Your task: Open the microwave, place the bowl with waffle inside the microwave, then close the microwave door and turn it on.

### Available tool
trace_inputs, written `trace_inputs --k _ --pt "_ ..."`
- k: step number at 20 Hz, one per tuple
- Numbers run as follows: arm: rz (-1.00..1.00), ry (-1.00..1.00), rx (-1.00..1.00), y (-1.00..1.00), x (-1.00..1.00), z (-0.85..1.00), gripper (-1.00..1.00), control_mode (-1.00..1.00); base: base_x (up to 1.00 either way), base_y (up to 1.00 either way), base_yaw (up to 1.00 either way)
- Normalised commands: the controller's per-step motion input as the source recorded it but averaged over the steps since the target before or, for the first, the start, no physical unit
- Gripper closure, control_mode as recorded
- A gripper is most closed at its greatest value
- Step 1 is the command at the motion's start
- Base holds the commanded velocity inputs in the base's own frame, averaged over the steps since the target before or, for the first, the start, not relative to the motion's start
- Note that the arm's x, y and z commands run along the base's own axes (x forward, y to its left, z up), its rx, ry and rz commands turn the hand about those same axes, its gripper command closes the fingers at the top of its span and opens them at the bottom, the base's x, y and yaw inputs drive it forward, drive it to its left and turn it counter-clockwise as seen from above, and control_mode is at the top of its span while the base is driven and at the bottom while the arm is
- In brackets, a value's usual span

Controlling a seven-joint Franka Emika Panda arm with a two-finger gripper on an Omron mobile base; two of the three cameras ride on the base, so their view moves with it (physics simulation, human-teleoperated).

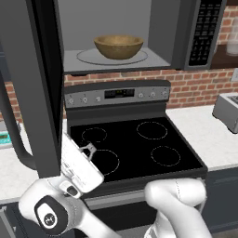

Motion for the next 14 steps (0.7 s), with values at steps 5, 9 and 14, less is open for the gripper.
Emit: trace_inputs --k 5,9,14 --pt "0.0 0.0 -0.14 0.93 0.0 0.0 1.0 -1.0 0.0 0.0 0.0" --pt "0.0 0.0 -0.12 0.79 0.0 0.0 1.0 -1.0 0.0 0.0 0.0" --pt "0.0 -0.05 -0.07 0.65 0.01 0.0 1.0 -1.0 0.0 0.0 0.0"
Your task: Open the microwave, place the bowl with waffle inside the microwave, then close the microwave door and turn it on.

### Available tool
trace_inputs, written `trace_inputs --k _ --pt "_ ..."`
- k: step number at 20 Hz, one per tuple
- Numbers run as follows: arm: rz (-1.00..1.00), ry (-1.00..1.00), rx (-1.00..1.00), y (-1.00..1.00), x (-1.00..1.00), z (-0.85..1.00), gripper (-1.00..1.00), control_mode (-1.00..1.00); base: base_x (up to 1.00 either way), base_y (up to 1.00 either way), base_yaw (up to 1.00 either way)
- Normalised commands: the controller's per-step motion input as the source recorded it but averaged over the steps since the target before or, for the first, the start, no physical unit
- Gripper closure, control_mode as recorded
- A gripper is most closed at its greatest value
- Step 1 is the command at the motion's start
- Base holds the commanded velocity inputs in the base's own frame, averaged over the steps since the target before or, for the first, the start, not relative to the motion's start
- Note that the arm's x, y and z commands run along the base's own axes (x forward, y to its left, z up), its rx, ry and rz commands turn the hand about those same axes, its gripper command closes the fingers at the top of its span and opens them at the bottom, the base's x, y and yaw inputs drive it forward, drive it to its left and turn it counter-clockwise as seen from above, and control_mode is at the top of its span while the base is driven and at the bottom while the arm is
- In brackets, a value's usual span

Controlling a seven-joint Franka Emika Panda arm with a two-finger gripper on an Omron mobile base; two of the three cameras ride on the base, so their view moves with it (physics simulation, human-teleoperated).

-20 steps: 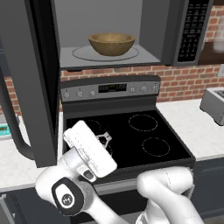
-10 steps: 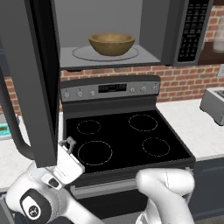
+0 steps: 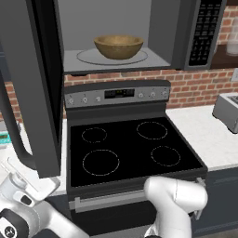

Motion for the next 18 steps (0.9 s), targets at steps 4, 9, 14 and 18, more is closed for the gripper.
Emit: trace_inputs --k 4,9,14,18 --pt "0.0 -0.06 -0.04 0.49 0.12 0.0 1.0 -1.0 0.0 0.0 0.0" --pt "0.0 -0.06 0.0 0.16 0.26 0.0 1.0 -1.0 0.0 0.0 0.0" --pt "0.0 -0.07 0.0 0.0 0.17 0.03 1.0 -1.0 0.0 0.0 0.0" --pt "0.0 -0.11 0.0 0.0 0.0 0.22 1.0 -1.0 0.0 0.0 0.0"
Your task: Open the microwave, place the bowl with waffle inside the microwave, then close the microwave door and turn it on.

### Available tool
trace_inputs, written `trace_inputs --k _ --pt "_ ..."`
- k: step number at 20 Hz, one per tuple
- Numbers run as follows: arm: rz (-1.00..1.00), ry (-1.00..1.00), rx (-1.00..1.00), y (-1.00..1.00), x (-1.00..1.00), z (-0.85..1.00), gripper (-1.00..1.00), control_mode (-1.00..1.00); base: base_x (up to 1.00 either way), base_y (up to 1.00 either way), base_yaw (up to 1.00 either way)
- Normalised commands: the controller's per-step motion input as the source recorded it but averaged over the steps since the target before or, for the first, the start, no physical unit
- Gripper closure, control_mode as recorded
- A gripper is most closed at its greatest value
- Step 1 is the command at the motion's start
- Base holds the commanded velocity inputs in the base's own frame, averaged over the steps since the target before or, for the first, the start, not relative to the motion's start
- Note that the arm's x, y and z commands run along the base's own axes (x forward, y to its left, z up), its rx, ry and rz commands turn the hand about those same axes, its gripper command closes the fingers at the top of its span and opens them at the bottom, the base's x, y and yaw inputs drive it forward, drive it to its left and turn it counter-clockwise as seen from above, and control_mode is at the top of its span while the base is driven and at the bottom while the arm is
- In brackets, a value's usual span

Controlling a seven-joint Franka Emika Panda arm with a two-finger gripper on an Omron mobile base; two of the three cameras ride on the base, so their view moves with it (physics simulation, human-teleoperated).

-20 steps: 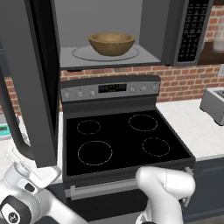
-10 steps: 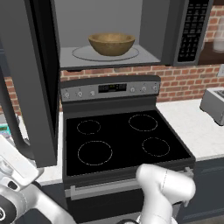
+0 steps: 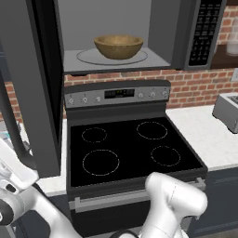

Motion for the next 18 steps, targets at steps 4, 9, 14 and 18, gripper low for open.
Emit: trace_inputs --k 4,9,14,18 --pt "0.0 -0.1 0.0 0.0 0.0 0.4 1.0 -1.0 0.0 0.0 0.0" --pt "0.0 -0.01 0.0 0.0 0.0 0.48 1.0 -1.0 0.0 0.0 0.0" --pt "0.0 0.0 0.02 -0.03 0.0 0.57 1.0 -1.0 0.0 0.0 0.0" --pt "0.0 0.0 0.06 -0.26 -0.03 0.55 1.0 -1.0 0.0 0.0 0.0"
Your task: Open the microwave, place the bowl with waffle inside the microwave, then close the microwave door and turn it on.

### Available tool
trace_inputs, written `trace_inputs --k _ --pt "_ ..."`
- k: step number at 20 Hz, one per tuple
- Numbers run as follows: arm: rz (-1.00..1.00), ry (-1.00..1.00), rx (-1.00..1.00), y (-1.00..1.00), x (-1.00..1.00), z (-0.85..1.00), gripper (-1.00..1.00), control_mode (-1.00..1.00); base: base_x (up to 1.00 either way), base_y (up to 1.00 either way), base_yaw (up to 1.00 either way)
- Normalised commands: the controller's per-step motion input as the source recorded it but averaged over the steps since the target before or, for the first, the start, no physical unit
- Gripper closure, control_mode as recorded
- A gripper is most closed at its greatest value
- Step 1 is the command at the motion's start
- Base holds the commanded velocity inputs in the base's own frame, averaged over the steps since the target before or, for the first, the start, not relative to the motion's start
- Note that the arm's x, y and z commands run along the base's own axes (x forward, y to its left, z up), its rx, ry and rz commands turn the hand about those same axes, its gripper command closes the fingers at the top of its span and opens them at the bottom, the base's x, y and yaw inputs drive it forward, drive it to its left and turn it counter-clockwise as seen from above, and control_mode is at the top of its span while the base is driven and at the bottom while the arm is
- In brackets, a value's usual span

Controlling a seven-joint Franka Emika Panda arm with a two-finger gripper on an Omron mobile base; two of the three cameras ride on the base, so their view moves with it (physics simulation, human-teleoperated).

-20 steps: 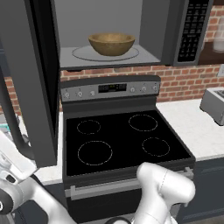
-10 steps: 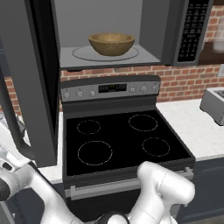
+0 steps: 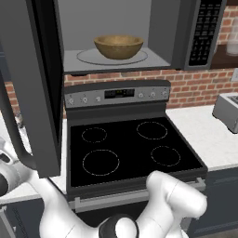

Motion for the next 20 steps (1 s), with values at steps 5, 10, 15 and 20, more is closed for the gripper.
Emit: trace_inputs --k 5,10,15,20 --pt "0.0 0.0 0.13 -0.53 -0.09 0.54 1.0 -1.0 0.0 0.0 0.0" --pt "0.0 0.03 0.2 -0.8 -0.11 0.55 1.0 -1.0 0.0 0.0 0.0" --pt "0.05 0.12 0.22 -0.97 -0.09 0.53 1.0 -1.0 0.0 0.0 0.0" --pt "0.1 0.17 0.26 -1.0 -0.07 0.5 1.0 -1.0 0.0 0.0 0.0"
